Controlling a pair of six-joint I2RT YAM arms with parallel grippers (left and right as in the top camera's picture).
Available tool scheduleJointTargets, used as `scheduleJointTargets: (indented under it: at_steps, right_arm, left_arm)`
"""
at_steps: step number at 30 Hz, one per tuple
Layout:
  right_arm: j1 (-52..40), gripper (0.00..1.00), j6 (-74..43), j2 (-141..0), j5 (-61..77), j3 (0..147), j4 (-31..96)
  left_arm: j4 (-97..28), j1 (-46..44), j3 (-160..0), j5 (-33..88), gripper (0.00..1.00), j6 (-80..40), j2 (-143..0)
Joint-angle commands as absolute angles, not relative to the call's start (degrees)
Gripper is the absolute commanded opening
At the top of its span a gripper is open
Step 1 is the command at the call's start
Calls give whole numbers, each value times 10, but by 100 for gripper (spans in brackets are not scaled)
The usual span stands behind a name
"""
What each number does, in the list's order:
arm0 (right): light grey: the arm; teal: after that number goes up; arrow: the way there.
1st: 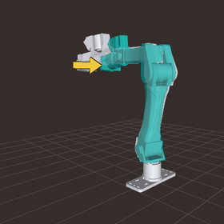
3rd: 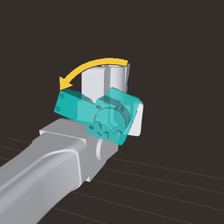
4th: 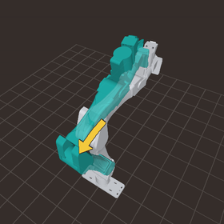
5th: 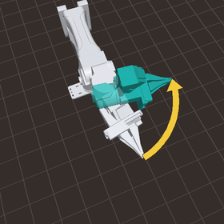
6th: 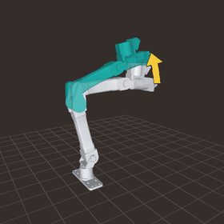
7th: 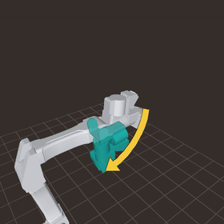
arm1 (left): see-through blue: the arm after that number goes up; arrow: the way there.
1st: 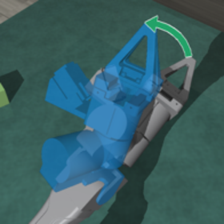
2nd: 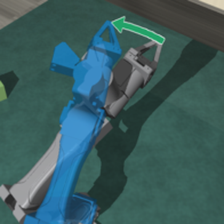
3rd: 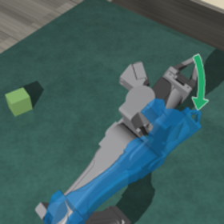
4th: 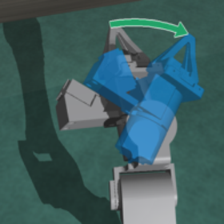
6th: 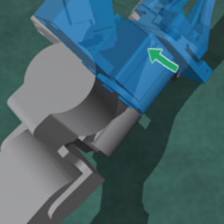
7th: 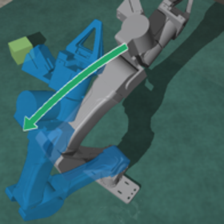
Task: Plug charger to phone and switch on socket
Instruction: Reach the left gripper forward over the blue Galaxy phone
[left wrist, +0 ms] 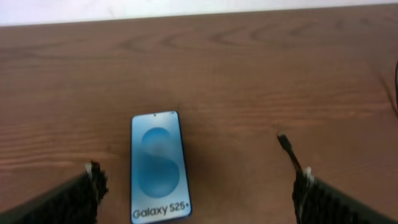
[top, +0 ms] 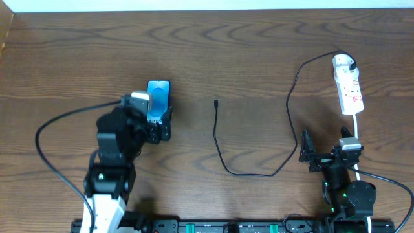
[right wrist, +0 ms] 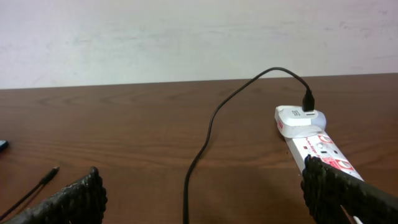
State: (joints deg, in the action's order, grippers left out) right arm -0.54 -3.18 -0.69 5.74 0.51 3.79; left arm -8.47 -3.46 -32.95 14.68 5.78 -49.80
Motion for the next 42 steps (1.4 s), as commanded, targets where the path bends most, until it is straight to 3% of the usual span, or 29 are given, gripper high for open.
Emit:
scheduleJointTargets:
  at_steps: [1, 23, 42]
  right_arm:
    - [-4, 99, -31, -3, 55, 3, 39]
    - [-4, 99, -31, -3, 55, 3, 39]
    - [-4, 99, -31, -3, 55, 3, 39]
  left_arm:
    - [-129, -32, -403, 161, 98, 51, -550]
    - [-468, -32, -836, 161, 98, 69, -906]
    - [-477, -33, -851, 183, 98, 44, -952]
